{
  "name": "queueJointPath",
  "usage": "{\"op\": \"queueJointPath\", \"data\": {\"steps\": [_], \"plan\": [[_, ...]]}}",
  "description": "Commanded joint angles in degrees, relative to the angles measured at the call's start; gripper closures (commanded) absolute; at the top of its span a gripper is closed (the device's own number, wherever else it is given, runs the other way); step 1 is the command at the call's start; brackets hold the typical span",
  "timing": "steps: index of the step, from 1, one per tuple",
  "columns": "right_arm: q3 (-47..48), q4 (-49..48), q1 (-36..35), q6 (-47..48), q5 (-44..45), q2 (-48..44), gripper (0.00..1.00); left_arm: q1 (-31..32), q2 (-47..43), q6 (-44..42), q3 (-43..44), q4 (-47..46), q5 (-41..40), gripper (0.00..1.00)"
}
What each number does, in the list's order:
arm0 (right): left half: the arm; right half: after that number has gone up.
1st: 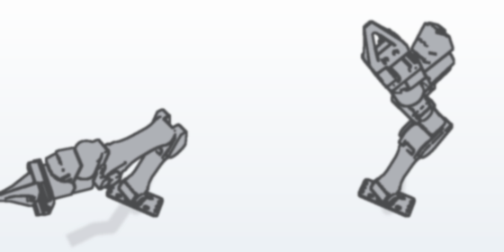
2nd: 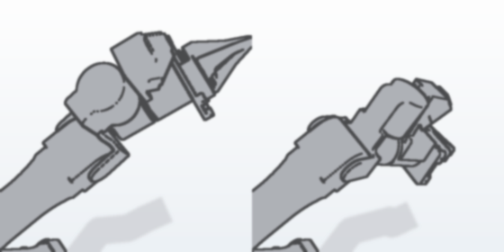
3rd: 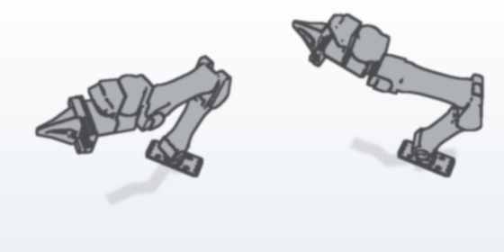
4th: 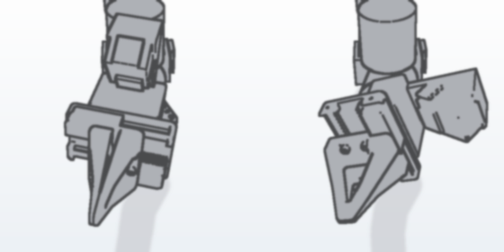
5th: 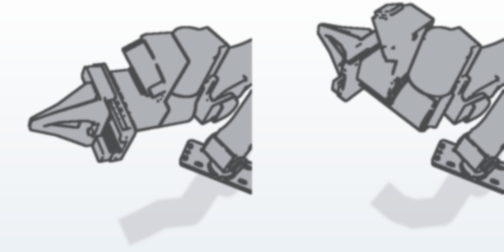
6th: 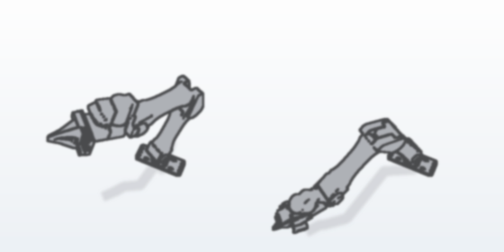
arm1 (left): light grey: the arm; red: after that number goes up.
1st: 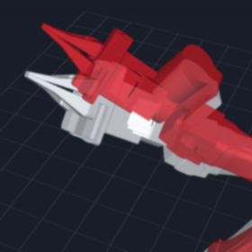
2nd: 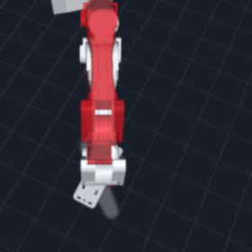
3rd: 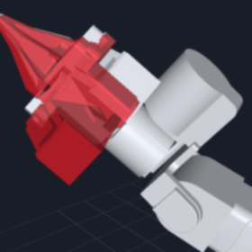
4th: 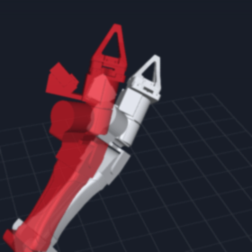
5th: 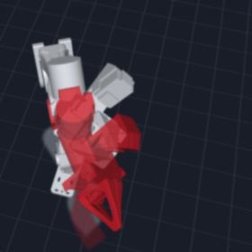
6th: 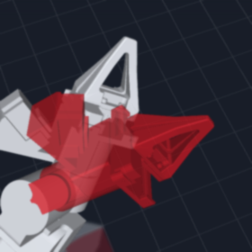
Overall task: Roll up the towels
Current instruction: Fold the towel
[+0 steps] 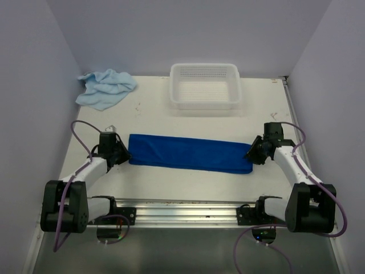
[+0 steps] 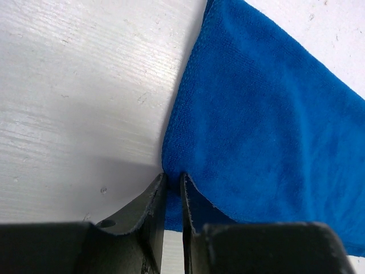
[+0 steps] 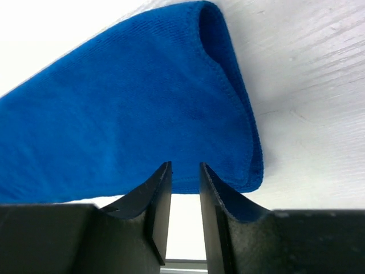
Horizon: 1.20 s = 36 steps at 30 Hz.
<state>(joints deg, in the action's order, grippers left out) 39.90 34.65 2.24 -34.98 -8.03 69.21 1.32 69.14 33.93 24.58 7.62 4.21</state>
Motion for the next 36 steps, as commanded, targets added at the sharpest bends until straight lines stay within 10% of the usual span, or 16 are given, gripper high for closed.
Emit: {"op": "queueJointPath", "data": {"steps": [1, 8, 19, 36], "plan": [[-0.8, -1.4, 0.0, -0.9, 2.3, -1.8, 0.69, 0.6, 1.9, -0.4, -0.8, 4.3, -3.9, 0.81], [3.7, 5.3, -0.1, 1.4, 7.9, -6.4, 0.51, 0.6, -7.6, -0.6, 3.5, 11.4, -5.8, 0.50], [-4.1, 5.3, -0.1, -1.5, 9.4, -5.8, 0.35, 0.6, -10.2, -2.0, 18.7, 11.5, -4.5, 0.37], [-8.5, -2.7, -0.1, -5.8, 8.9, 0.8, 0.46, 0.4, -9.6, -8.5, 22.1, 9.2, -3.5, 0.22]]}}
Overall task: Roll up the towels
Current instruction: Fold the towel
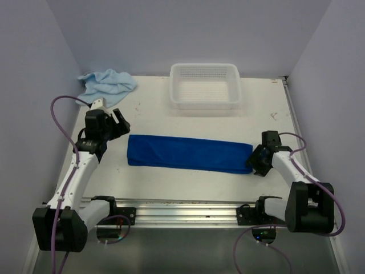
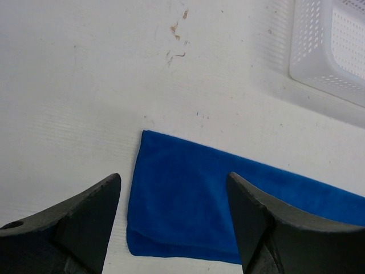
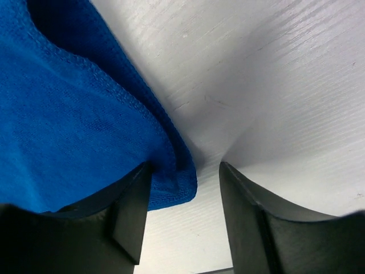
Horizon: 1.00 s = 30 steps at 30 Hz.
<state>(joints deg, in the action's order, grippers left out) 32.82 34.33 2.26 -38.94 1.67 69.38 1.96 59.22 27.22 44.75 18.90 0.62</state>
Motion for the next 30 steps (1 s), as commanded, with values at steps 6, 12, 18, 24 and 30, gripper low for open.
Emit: {"op": "queueJointPath", "data": {"steps": [6, 12, 18, 24, 30], "plan": [[-0.8, -4.1, -0.2, -2.2, -0.7, 3.9, 0.74, -0.2, 1.4, -2.1, 1.8, -2.5, -0.1, 0.21], [3.6, -2.3, -0.2, -1.0, 2.9, 6.7, 1.00, -0.2, 1.4, -2.8, 1.0, -2.8, 0.1, 0.21], [8.1, 2.6, 2.2, 1.1, 10.6, 7.4, 1.00, -0.2, 2.3, -3.1, 0.7, -4.0, 2.9, 0.21], [11.7, 6.9, 8.8, 4.2, 14.3, 3.6, 1.00, -0.2, 3.4, -3.6, -0.5, -5.4, 5.3, 0.19], [15.7, 8.8, 10.7, 7.1, 15.1, 2.5, 1.00, -0.2, 4.0, -4.2, -1.1, -6.2, 8.4, 0.19]]}}
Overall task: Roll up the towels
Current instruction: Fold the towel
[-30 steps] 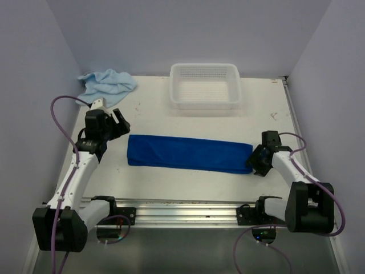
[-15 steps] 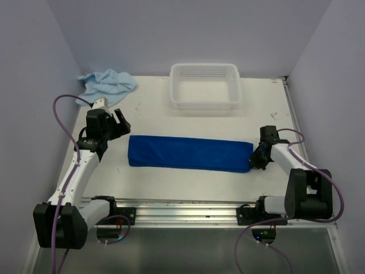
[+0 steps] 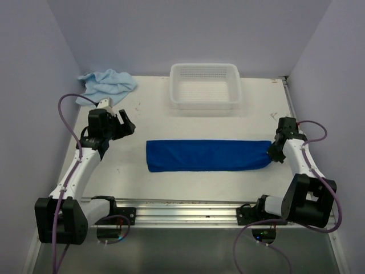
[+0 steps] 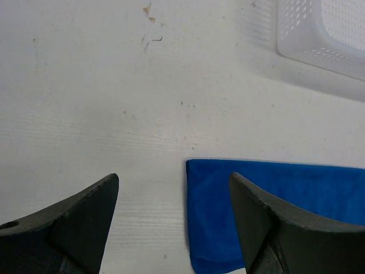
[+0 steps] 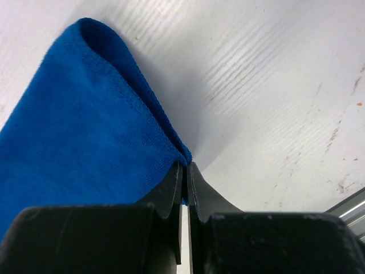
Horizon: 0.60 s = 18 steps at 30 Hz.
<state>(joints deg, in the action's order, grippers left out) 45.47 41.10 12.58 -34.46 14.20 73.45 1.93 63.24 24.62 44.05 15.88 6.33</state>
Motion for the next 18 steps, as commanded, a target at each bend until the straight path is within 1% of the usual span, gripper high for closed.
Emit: {"op": "queueJointPath", "data": {"steps": [1, 2, 5, 7, 10, 11, 12, 13, 14, 18], "plan": [[3.2, 1.9, 0.3, 3.2, 1.9, -1.9, 1.00, -0.2, -0.2, -1.9, -0.5, -3.0, 2.8, 0.18], [3.4, 1.4, 0.3, 4.1, -0.6, -2.3, 1.00, -0.2, -0.4, -2.1, -0.7, -3.1, 3.1, 0.18], [3.2, 0.0, -1.2, 4.7, -4.5, -5.2, 1.00, -0.1, -0.8, -1.8, -1.9, -4.8, 4.6, 0.18], [3.9, 0.3, -2.8, 5.0, -4.4, -6.7, 1.00, -0.1, -0.8, -1.7, -2.3, -5.7, 5.3, 0.18], [6.4, 1.4, -7.0, 5.2, -4.7, -7.5, 1.00, 0.0, -0.3, -1.7, -2.2, -5.9, 6.4, 0.17], [7.5, 1.4, -9.7, 5.1, -5.2, -7.6, 1.00, 0.0, -0.4, -1.7, -2.2, -5.9, 6.3, 0.14], [8.1, 1.3, -10.8, 5.0, -7.0, -7.5, 1.00, 0.0, -0.6, -1.6, -2.3, -6.0, 6.2, 0.12], [8.7, 0.7, -11.9, 4.8, -8.3, -7.2, 1.00, 0.1, -0.8, -1.5, -2.5, -6.1, 5.6, 0.05], [9.7, 0.5, -14.7, 4.3, -9.0, -6.7, 1.00, 0.1, -0.8, -1.5, -2.7, -6.3, 5.6, 0.05], [13.6, 0.3, -21.2, 3.0, -9.9, -4.2, 1.00, 0.4, -1.6, -1.7, -3.0, -6.9, 5.4, 0.01]]}}
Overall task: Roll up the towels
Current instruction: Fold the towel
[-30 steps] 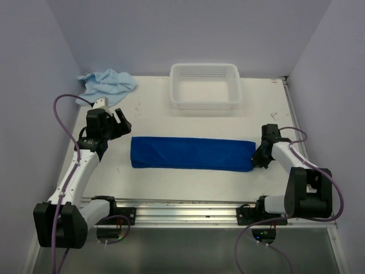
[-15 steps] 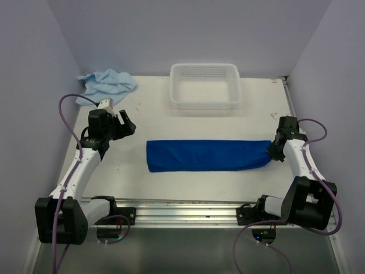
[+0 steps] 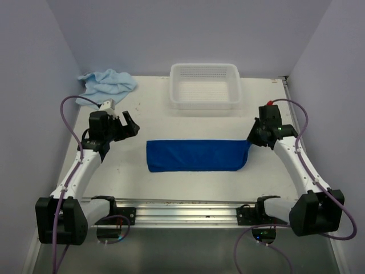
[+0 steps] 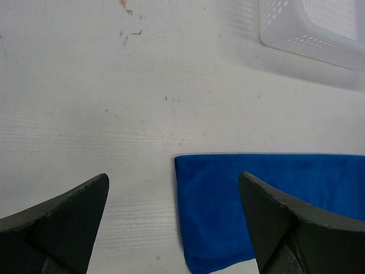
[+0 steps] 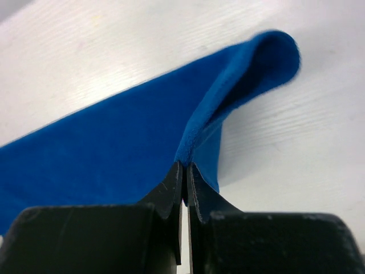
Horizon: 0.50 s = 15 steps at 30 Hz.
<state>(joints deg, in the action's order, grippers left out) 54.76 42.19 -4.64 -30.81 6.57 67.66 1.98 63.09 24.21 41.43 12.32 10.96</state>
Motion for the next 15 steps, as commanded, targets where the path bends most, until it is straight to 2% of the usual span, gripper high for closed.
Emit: {"op": "queueJointPath", "data": {"steps": [1, 15], "plan": [[5.3, -0.8, -5.1, -0.8, -2.4, 2.2, 1.00, 0.7, -1.7, -1.4, -0.6, -3.4, 0.6, 0.00], [28.3, 1.9, -27.5, -4.3, -0.9, 18.7, 1.00, 1.4, 2.2, -2.1, 0.4, -1.7, -4.1, 0.00]]}}
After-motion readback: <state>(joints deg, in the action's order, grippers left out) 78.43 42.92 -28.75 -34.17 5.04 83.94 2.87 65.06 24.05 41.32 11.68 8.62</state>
